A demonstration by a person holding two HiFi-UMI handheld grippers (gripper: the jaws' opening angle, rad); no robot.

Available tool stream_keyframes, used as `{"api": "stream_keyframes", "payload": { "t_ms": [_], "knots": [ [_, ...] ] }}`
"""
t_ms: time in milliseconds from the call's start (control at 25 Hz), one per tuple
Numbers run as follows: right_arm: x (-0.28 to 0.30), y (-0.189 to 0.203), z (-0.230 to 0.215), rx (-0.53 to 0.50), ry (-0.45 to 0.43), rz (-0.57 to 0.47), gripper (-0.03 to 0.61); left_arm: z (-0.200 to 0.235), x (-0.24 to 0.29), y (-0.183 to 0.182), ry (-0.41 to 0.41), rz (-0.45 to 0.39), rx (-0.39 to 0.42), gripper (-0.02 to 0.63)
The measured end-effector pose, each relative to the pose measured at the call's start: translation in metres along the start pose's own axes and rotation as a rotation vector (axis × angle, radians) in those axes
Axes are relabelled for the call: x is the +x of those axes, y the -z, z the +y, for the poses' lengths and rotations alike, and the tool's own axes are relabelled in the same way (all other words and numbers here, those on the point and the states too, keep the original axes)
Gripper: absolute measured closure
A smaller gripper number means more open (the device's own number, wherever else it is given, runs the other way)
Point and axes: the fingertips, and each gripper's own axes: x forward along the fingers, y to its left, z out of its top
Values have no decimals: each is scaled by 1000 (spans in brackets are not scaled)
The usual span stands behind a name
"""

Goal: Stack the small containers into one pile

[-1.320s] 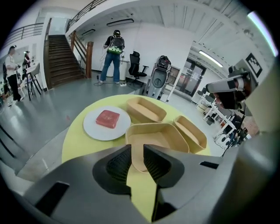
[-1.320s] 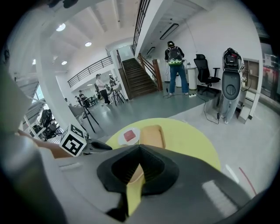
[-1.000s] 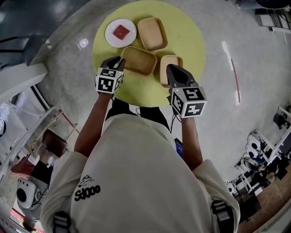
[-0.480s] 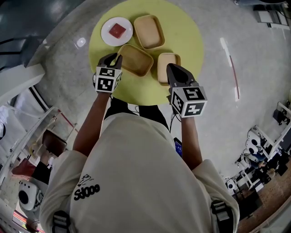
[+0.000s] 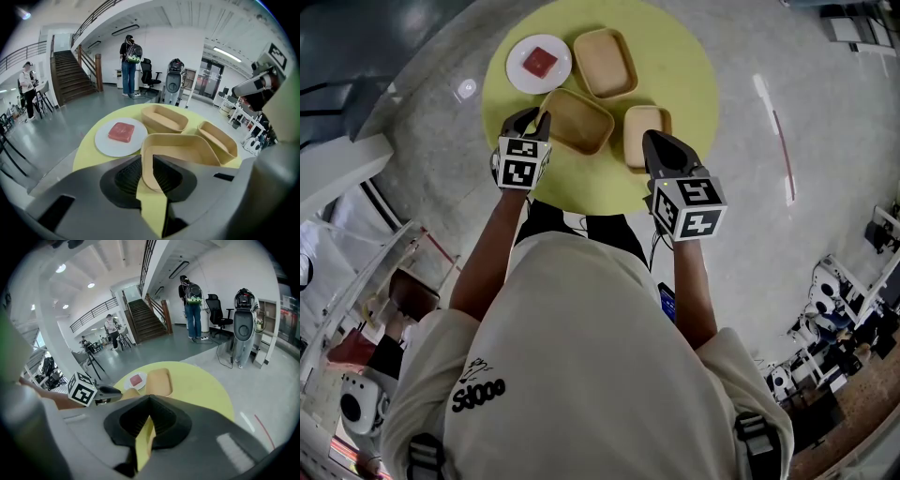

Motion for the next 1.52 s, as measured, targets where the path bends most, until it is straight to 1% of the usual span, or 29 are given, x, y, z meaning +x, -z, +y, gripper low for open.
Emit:
{"api": "stream_keyframes", "payload": {
  "t_ms": [200,440,600,760,880,1000,1120,1240,1400,1520],
  "knots": [
    [-2,2,-1,1,1,-2,568,-1,1,0,-14,-12,11,523],
    [-8,6,1,0,0,-5,568,2,-3,13,-30,30,-2,520],
    [-14,7,1,-1,4,-10,568,0,-4,20,-31,41,-20,522],
    [-18,10,2,3,10,-19,568,4,-4,22,-32,26,-60,549],
    [-21,12,3,6,19,-27,568,7,-1,25,-32,28,-54,583],
    [-27,12,4,10,33,-40,568,7,0,25,-11,27,-52,586],
    [-35,13,4,16,51,-58,568,7,-4,23,4,10,-70,588],
    [-45,13,3,25,75,-78,568,3,-14,16,41,-15,-74,589],
    [-60,8,-1,40,121,-120,568,-11,-29,-3,115,-46,-52,589],
    [-72,4,-6,56,160,-155,568,-29,-34,-27,176,-74,-4,589]
  ]
}}
